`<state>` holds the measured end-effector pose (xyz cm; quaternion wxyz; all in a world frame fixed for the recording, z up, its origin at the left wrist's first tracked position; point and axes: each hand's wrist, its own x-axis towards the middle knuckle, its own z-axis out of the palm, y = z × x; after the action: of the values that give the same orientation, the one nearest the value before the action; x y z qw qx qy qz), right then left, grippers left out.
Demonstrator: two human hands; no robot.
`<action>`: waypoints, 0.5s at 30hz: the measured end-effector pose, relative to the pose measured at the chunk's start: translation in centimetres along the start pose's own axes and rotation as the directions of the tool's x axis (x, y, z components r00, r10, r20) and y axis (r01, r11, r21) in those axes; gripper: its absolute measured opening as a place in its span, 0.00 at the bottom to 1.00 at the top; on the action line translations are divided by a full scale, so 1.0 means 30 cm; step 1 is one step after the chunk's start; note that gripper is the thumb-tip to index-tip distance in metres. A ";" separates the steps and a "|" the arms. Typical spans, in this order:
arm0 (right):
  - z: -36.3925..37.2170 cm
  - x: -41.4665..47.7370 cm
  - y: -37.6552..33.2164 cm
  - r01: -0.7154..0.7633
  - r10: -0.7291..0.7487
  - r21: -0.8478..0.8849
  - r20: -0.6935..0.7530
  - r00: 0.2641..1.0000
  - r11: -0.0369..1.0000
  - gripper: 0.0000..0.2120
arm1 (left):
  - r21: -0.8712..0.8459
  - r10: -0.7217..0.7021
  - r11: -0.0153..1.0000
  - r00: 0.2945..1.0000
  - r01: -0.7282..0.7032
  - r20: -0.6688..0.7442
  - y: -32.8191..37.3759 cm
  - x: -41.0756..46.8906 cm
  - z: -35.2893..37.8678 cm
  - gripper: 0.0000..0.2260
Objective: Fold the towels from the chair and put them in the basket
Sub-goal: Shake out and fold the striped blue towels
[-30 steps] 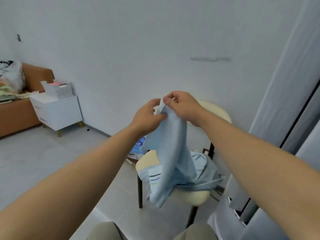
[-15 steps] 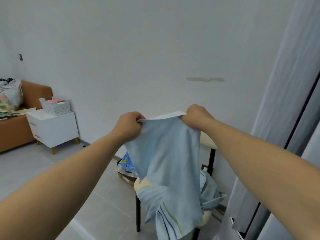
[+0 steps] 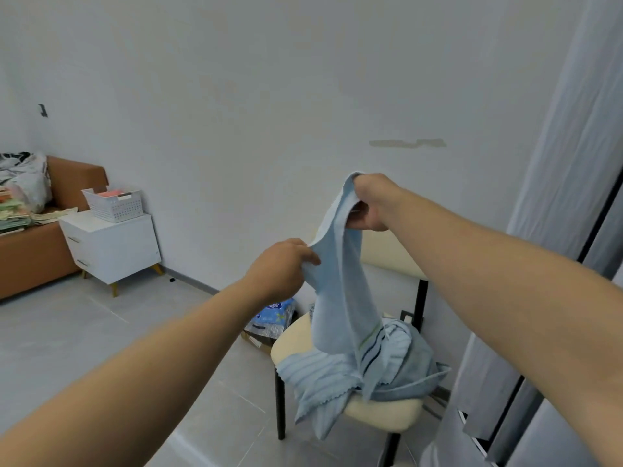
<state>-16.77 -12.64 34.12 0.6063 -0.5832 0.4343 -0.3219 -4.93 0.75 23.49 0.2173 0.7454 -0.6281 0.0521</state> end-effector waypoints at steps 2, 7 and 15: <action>0.022 -0.006 -0.003 -0.008 0.008 0.029 0.016 1.000 1.000 0.13 | -0.031 -0.054 0.998 0.998 0.053 -0.027 0.028 0.010 0.039 0.14; 0.057 -0.023 -0.013 -0.002 0.002 0.026 0.014 1.000 1.000 0.11 | -0.002 -0.151 0.988 0.984 0.151 -0.090 0.055 0.033 0.107 0.20; -0.058 0.037 0.035 0.175 -0.210 -0.581 0.008 0.978 0.795 0.11 | 0.025 -0.164 0.985 0.976 0.170 -0.143 -0.055 0.035 0.079 0.09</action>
<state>-18.00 -14.24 33.03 0.3521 -0.7714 0.4668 -0.2512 -3.60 -0.94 21.28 0.2509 0.7938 -0.5453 0.0977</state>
